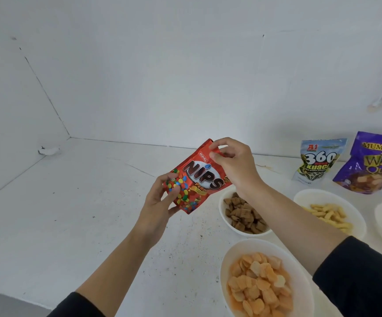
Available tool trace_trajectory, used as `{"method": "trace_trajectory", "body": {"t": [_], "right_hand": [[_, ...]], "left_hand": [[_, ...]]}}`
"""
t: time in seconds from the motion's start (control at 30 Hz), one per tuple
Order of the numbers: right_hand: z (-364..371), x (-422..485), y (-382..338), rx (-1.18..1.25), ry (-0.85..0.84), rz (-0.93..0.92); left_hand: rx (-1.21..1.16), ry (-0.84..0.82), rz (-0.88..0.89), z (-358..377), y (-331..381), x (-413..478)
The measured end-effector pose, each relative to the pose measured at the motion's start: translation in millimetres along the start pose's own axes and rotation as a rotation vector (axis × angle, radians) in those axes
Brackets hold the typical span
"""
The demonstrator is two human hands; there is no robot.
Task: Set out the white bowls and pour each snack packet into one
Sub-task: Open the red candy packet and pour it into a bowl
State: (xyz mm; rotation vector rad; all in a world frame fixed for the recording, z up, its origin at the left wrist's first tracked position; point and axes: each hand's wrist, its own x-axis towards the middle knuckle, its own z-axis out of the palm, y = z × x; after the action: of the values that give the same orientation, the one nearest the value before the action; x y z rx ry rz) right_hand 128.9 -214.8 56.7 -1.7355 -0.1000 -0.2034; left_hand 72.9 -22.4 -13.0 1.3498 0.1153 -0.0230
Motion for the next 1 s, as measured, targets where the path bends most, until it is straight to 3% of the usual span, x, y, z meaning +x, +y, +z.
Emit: {"method": "trace_trajectory", "body": {"t": [0.2,0.37,0.57,0.77,1.0], "right_hand": [[-41,-1,8,-0.200,0.029,-0.156],[-84,3,4,-0.184,0.044,-0.248],[-148,5,-1,-0.184,-0.031,-0.240],[-232,3,3,-0.035,-0.113,-0.149],[-316,-8,19,0.028,-0.066,-0.092]], "left_hand": [[-0.148,-0.026,-0.030,33,11,9],[-0.137,-0.074,-0.010,65,20,13],[-0.071,-0.174,0.027,113,30,20],[0.030,-0.265,0.073,184,31,25],[0.073,-0.283,0.092,270,16,22]]}}
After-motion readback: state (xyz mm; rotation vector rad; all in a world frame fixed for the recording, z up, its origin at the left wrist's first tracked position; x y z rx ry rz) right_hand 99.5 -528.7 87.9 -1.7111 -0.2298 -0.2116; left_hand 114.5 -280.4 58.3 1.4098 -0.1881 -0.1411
